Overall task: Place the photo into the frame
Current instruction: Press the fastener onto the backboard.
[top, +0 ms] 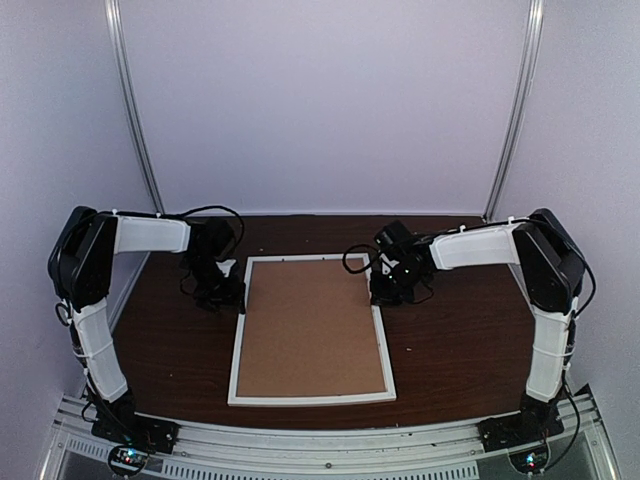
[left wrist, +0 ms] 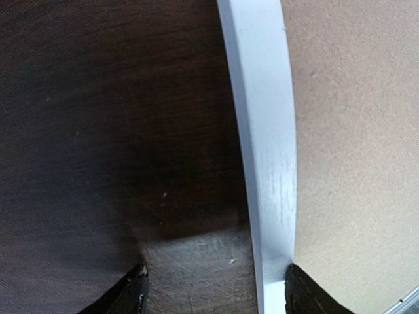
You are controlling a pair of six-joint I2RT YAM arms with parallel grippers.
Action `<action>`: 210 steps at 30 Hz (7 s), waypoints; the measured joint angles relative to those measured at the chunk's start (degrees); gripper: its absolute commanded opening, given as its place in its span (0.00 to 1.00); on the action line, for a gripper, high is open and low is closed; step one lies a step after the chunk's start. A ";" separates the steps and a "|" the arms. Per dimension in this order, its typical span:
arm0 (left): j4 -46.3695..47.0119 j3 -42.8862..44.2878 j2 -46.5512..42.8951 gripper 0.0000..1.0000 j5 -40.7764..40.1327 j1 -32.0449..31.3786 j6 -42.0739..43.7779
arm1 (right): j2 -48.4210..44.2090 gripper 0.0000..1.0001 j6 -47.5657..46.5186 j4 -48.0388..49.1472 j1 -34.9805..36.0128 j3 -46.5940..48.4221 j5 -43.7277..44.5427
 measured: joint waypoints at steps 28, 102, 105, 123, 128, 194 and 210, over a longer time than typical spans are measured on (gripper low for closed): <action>0.61 1.40 1.51 0.72 -2.99 -6.21 -2.40 | -0.44 0.00 0.31 1.40 0.00 -1.09 -0.02; -0.83 -15.76 -11.67 0.79 -1.84 -10.82 -5.84 | -1.81 0.00 1.55 5.86 0.00 -4.52 -0.74; -0.83 -15.58 -11.47 0.79 -1.99 -11.23 -6.03 | -1.81 0.00 1.55 5.86 0.00 -4.52 -0.76; 2.16 -13.14 -13.62 0.75 -1.84 -11.67 -5.99 | -1.86 0.00 1.31 5.57 -0.02 -4.33 -0.98; 2.95 -10.71 -11.74 0.66 -1.70 -8.59 -5.49 | -1.86 0.00 1.31 5.57 -0.02 -4.33 -1.14; 9.03 -10.67 -7.28 0.00 1.38 -8.72 -8.94 | 12.94 0.39 -10.78 -23.19 -1.57 25.29 11.67; 9.62 -11.17 -7.56 0.00 1.31 -8.79 -9.68 | 9.46 0.38 -10.05 -21.59 -3.19 23.34 11.19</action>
